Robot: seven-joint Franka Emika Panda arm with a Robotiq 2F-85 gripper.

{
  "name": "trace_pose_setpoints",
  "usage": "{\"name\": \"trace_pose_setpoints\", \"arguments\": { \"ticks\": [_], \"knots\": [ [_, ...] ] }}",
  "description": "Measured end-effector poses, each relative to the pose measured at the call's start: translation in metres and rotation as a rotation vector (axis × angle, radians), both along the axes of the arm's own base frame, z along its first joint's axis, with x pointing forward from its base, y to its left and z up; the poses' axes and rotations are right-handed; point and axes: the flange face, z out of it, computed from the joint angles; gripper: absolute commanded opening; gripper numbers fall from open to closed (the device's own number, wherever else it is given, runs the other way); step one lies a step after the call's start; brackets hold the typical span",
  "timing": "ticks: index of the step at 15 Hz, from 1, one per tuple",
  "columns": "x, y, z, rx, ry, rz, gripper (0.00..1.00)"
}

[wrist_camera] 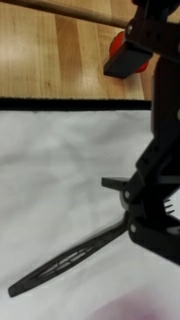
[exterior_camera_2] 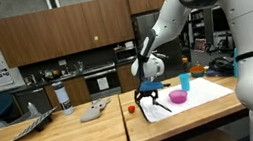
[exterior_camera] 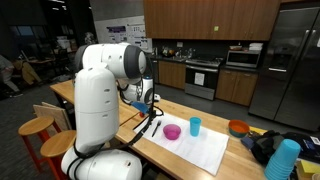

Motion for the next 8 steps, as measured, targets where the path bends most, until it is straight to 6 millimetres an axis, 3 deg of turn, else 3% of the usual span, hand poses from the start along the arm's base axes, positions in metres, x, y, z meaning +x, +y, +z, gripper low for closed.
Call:
{"name": "trace_pose_setpoints", "arguments": {
  "ticks": [8],
  "knots": [
    [0.026,0.027,0.027,-0.095,-0.094,-0.022,1.00]
  ]
}}
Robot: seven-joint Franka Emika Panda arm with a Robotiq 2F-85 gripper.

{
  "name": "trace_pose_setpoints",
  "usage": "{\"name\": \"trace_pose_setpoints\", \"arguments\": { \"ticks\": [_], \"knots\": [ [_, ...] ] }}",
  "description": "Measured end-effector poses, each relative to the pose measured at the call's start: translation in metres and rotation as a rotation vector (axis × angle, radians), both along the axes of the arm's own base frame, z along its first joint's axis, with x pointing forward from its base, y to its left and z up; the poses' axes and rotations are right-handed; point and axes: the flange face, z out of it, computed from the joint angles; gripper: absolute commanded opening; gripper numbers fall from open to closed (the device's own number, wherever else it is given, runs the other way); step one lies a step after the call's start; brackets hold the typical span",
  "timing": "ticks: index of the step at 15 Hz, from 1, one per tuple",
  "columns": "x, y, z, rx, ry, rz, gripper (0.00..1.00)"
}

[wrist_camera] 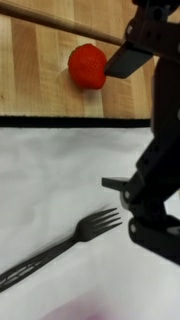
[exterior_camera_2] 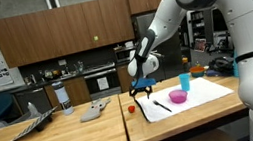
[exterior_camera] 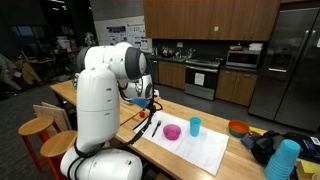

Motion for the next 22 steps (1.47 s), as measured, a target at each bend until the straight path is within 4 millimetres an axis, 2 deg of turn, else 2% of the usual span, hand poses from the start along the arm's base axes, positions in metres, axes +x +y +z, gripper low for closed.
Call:
{"name": "trace_pose_setpoints", "arguments": {
  "ticks": [10,15,22],
  "knots": [
    [0.013,0.014,-0.017,0.027,0.023,-0.018,1.00],
    [0.017,0.027,-0.018,0.055,0.029,-0.041,1.00],
    [0.033,0.039,-0.021,0.099,0.078,-0.097,1.00]
  ]
}}
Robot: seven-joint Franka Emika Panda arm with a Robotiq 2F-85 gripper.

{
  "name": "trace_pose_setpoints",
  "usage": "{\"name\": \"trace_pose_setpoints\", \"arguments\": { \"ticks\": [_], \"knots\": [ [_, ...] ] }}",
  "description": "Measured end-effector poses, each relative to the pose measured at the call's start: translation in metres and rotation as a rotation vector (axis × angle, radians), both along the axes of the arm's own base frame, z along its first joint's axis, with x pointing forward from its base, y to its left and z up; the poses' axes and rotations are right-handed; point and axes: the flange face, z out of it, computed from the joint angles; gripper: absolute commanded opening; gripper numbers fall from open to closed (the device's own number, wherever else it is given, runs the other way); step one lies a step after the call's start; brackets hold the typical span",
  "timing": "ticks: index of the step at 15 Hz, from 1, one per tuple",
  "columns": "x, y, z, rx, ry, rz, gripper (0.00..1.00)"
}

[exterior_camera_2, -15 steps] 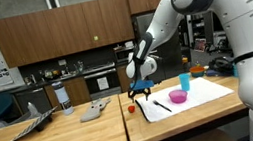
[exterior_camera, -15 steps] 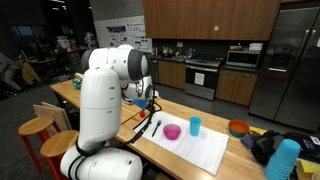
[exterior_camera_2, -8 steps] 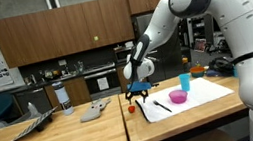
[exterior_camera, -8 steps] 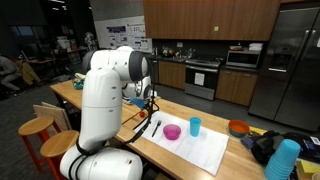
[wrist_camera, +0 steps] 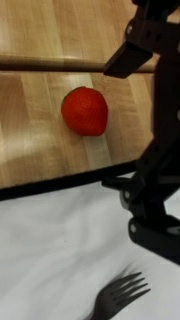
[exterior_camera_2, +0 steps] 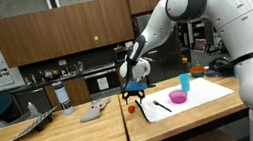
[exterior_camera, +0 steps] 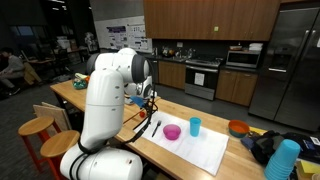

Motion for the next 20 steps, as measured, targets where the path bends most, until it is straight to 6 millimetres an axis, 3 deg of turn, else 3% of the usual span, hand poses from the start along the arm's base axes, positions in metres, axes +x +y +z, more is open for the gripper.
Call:
{"name": "trace_pose_setpoints", "arguments": {
  "ticks": [8,20],
  "knots": [
    [0.002,0.019,-0.008,0.032,0.085,0.007,1.00],
    [0.004,0.008,-0.021,0.018,0.100,-0.008,1.00]
  ]
}}
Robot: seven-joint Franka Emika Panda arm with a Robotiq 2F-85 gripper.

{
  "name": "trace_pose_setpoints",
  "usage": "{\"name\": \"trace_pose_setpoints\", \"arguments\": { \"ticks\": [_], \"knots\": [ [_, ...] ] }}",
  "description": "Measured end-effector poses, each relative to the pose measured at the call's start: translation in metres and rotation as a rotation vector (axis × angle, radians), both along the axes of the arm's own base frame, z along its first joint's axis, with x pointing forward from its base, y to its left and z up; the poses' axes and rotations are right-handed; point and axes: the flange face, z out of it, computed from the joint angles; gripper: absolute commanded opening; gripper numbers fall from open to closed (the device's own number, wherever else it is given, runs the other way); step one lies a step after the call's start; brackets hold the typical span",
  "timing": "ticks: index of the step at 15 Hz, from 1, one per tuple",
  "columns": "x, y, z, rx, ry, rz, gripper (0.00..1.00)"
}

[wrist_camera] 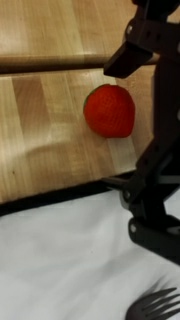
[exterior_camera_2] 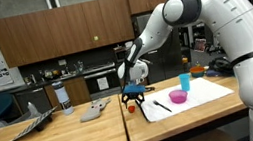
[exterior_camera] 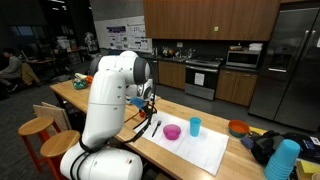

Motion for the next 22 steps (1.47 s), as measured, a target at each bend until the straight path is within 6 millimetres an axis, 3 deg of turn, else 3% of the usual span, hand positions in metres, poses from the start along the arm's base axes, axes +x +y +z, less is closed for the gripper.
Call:
{"name": "trace_pose_setpoints", "arguments": {
  "ticks": [8,10,12,16,22],
  "knots": [
    [-0.001,0.006,-0.005,-0.003,-0.001,0.013,1.00],
    [0.000,0.009,-0.003,-0.002,-0.007,0.017,0.73],
    [0.000,0.012,-0.001,0.000,-0.012,0.022,0.61],
    [0.001,0.014,0.001,0.002,-0.016,0.023,0.28],
    [0.002,0.014,0.002,0.004,-0.018,0.023,0.27]
  ]
}}
